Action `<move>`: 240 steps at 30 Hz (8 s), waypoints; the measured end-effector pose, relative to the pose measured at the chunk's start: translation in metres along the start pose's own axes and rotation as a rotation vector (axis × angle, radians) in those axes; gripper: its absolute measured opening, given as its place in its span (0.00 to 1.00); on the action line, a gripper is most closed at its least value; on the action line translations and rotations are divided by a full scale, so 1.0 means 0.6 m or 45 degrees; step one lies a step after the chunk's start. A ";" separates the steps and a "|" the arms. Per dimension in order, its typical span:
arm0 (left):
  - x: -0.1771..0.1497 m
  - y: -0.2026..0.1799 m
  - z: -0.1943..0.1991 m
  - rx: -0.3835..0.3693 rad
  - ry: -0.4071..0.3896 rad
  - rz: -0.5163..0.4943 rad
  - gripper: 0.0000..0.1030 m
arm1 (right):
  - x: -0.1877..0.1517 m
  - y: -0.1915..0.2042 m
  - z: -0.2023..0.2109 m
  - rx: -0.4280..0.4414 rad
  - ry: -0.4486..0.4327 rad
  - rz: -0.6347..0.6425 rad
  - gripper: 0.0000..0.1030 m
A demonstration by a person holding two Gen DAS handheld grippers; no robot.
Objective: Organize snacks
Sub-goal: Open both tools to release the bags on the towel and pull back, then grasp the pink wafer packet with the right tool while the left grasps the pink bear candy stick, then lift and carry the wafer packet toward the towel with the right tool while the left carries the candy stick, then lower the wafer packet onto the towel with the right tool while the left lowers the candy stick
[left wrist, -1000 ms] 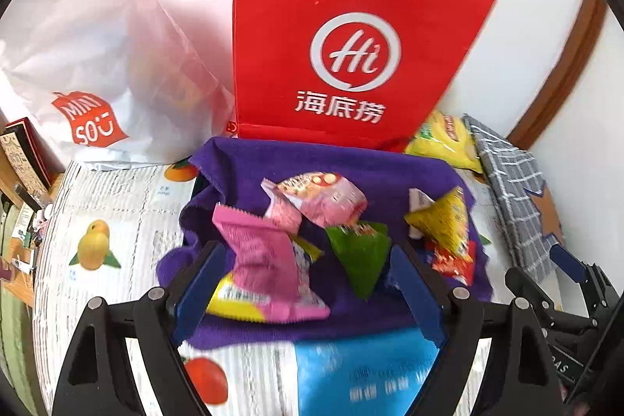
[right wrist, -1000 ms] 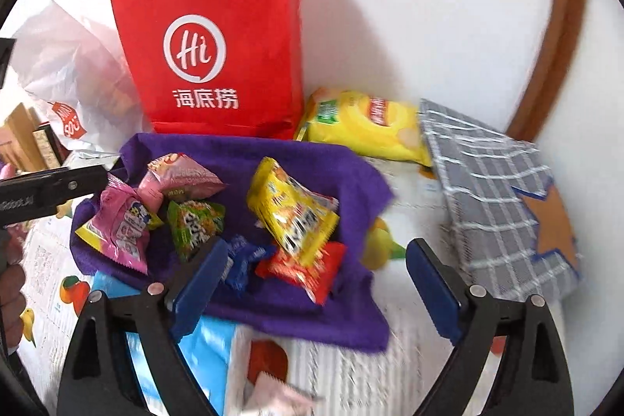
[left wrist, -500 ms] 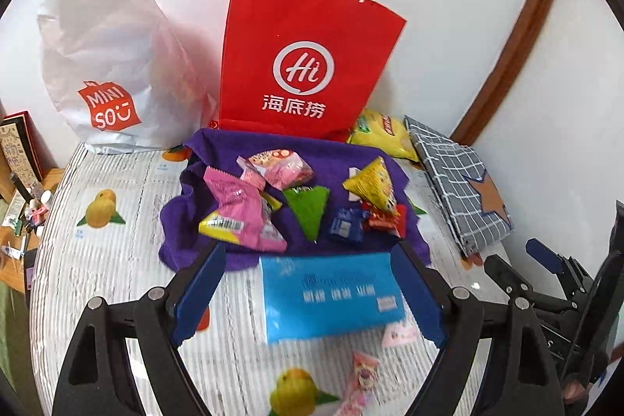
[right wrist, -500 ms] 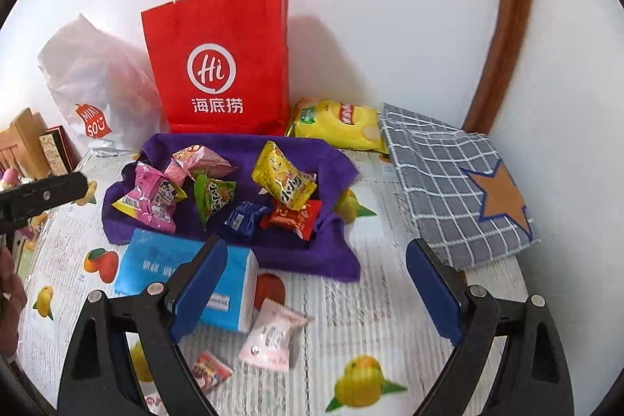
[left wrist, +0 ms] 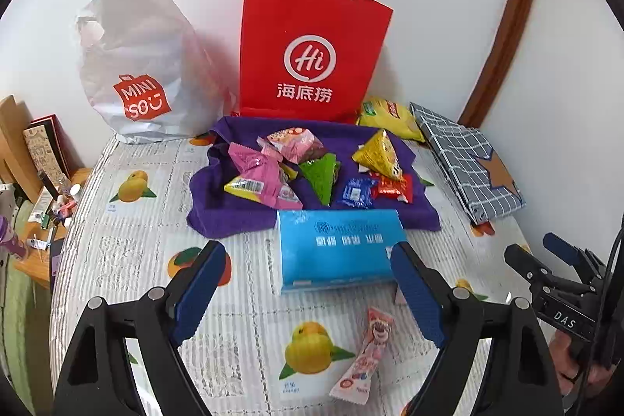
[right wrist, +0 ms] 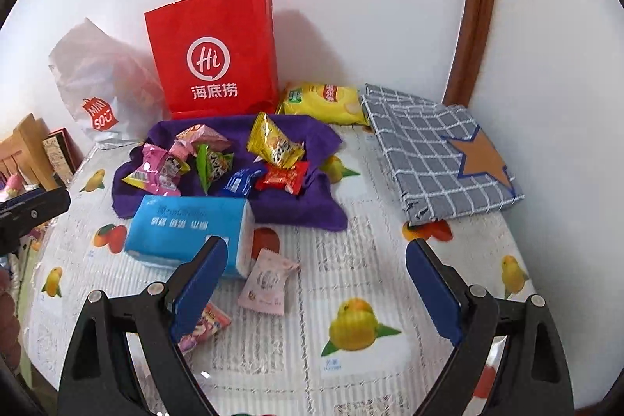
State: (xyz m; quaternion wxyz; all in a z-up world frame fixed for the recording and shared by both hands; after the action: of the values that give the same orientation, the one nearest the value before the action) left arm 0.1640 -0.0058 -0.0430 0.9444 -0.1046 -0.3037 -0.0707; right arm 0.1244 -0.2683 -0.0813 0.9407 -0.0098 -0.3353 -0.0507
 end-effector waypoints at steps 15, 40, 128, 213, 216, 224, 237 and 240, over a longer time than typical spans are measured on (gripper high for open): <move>-0.027 0.024 -0.033 -0.007 0.056 0.006 0.84 | -0.045 -0.006 -0.034 0.090 0.050 -0.059 0.87; -0.043 0.126 -0.156 0.032 0.242 0.164 0.84 | -0.089 0.094 -0.247 0.162 0.292 0.137 0.54; -0.092 -0.027 -0.045 -0.088 0.216 -0.077 0.21 | -0.119 0.026 -0.004 0.138 0.068 0.082 0.38; 0.181 0.074 -0.238 -0.075 0.183 0.051 0.21 | 0.145 0.075 -0.270 0.164 0.122 0.102 0.38; 0.187 0.072 -0.251 -0.069 0.184 0.036 0.21 | 0.146 0.079 -0.289 0.171 0.137 0.103 0.38; 0.201 0.067 -0.292 -0.089 0.212 0.027 0.21 | 0.149 0.086 -0.324 0.182 0.157 0.114 0.38; 0.217 0.069 -0.332 -0.107 0.220 0.063 0.21 | 0.175 0.093 -0.355 0.203 0.137 0.129 0.38; 0.219 0.067 -0.343 -0.134 0.224 0.074 0.21 | 0.177 0.097 -0.360 0.212 0.130 0.138 0.38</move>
State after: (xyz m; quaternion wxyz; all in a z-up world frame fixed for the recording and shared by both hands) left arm 0.3930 -0.0256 -0.1352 0.9622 -0.1563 -0.2122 -0.0682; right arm 0.3484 -0.2314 -0.1809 0.9555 0.0528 -0.2888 0.0280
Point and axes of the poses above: each gripper's, at about its wrist camera, not at the fingertips, and z roughly against the way its jaws point, y to its left, x to its top, the point moved 1 cm from there along -z, roughly the way its jaws point, and after that the axes turned 5 degrees about y, right-handed, at the moved point
